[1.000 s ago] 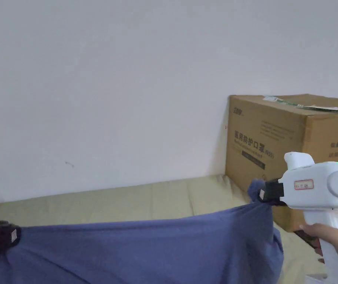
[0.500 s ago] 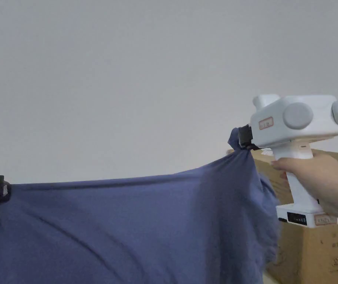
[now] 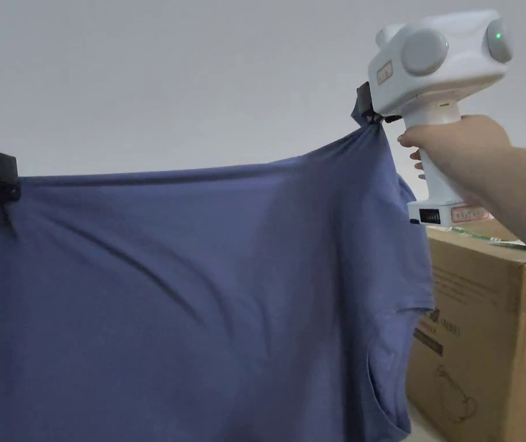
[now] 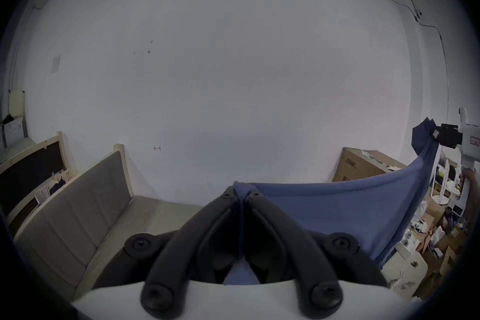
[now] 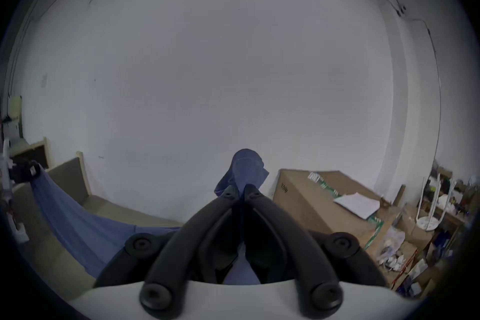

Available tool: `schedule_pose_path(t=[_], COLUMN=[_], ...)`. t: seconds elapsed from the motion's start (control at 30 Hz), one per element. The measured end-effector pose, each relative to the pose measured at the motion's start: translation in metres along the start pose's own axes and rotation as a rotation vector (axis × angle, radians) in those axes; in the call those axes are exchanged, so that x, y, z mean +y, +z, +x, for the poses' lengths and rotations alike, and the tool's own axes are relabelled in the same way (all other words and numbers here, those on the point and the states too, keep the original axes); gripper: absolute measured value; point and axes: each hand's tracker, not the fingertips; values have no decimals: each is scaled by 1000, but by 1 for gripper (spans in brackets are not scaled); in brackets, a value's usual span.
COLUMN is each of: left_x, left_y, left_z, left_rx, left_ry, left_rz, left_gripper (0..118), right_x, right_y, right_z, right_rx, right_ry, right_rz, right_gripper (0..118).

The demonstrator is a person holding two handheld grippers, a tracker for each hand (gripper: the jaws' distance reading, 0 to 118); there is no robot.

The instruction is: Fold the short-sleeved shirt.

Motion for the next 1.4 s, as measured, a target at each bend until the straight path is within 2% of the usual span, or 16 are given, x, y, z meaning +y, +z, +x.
schedule_pose_path(t=[0.13, 0.23, 0.33, 0.4, 0.47, 0.6, 0.7, 0.77, 0.83, 1.0, 1.1, 1.17, 1.23, 1.33, 1.4], left_x=[-23, -70, -149, -219, -292, -434, -495, -512, -520, -518, -522, -527, -530, -529, -528], left_y=[-45, -76, -91, -94, -84, -44, 9, 42, 76, 151, 188, 208, 224, 241, 247], left_z=[-2, -6, -7, -10, -16, -39, -50, -58, -65, -68, -67, -70, -71, -72, -71], left_rx=[15, 39, 18, 17, -3, -2, -14, -15, -50, -90, -103, -98, -98, -94, -89], left_ry=[-19, -35, -9, 10, 33, 107, 77, 85, 99, 53, 66, 103, 118, 127, 118], left_rz=[-26, -94, -251, -387, -530, -878, -963, -1015, -1024, -1060, -1078, -1105, -1127, -1146, -1157], left_gripper=[2, 2, 2, 2, 2, 2, 2, 2, 2, 2, 2, 2, 2, 2, 2], right_x=[-31, -90, -188, -274, -362, -530, -602, -623, -626, -619, -618, -618, -619, -620, -620], right_y=[-40, -67, -87, -85, -76, -24, 39, 74, 113, 183, 219, 236, 248, 257, 260], right_z=[-13, -23, -36, -46, -50, -51, -41, -29, -13, 3, -1, -2, -3, 0, 1], right_rx=[-36, -10, 15, 47, 113, 143, 182, 192, 242, 313, 342, 348, 339, 314, 308], right_ry=[73, 62, 33, 20, -24, -132, -222, -252, -322, -205, -107, -74, -76, -140, -152], right_rz=[-64, -132, -283, -445, -585, -911, -1051, -1101, -1094, -1199, -1245, -1272, -1289, -1346, -1353], right_gripper=[0, 0, 0, 0, 0, 0, 0, 0, 0, 0, 0, 0, 0, 0, 0])
